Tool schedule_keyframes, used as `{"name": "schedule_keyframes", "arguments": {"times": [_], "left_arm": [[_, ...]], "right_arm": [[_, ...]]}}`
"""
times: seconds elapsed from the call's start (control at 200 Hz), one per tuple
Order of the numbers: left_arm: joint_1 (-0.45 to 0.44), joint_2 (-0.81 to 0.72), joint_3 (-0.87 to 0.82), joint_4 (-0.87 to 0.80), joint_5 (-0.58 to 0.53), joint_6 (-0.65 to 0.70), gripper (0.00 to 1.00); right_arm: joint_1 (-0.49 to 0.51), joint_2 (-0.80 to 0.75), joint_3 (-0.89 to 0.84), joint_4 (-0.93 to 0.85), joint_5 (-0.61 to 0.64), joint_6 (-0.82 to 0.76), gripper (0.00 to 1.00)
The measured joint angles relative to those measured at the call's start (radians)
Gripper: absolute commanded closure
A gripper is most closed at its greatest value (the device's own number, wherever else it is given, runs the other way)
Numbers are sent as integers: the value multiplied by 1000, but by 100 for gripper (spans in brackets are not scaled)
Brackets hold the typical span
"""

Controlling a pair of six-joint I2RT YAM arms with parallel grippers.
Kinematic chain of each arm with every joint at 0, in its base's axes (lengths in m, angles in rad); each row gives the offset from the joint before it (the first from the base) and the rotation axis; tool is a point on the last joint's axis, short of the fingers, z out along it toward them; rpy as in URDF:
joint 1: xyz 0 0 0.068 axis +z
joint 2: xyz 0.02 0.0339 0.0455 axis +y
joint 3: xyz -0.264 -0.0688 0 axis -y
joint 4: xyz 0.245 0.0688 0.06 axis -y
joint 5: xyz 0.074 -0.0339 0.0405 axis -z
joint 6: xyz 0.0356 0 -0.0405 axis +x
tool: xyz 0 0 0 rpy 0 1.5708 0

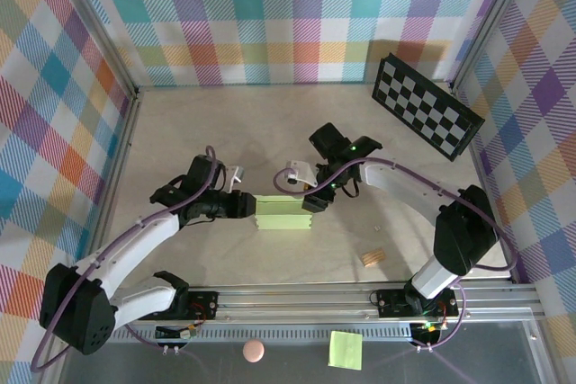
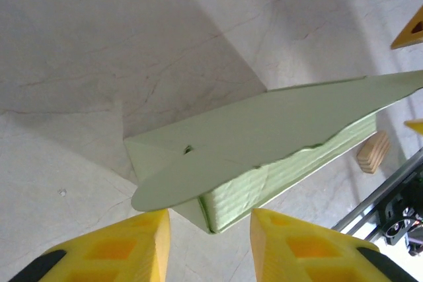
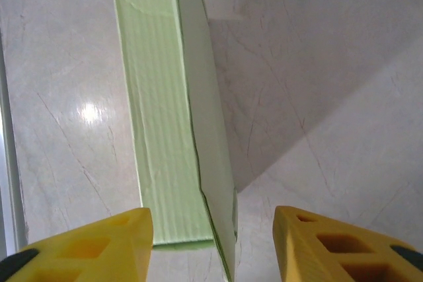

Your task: Fold the paper box

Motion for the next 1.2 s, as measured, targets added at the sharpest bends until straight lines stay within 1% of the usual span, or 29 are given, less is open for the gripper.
{"name": "schedule_keyframes", "arguments": {"times": [0.11,0.205,0.375,0.64,0.835,0.9,0.97,1.03,1.2], "left_arm": [[-8,31,0,0,-3,0,68],[-9,42,0,0,-5,0,68],[-10,48,0,0,-14,0,73],[-10,77,0,2,-20,0,75],[-10,84,1,8,-16,0,81],[-10,84,4,6,-14,0,81],[-11,84,9,-1,-15,1,80],[-13,82,15,-12,-24,9,76],[-14,38,62,-80,-76,56,61]], "right_arm": [[-15,0,-24,2,3,0,52],[-23,0,-34,7,3,0,53],[-23,0,-55,31,3,1,56],[-23,0,-82,59,1,5,58],[-24,0,-84,64,-2,8,61],[-24,0,-84,65,-3,7,61],[-24,0,-84,65,-5,7,61],[-24,0,-84,66,-5,7,59],[-24,-4,-84,67,-13,13,52]]}}
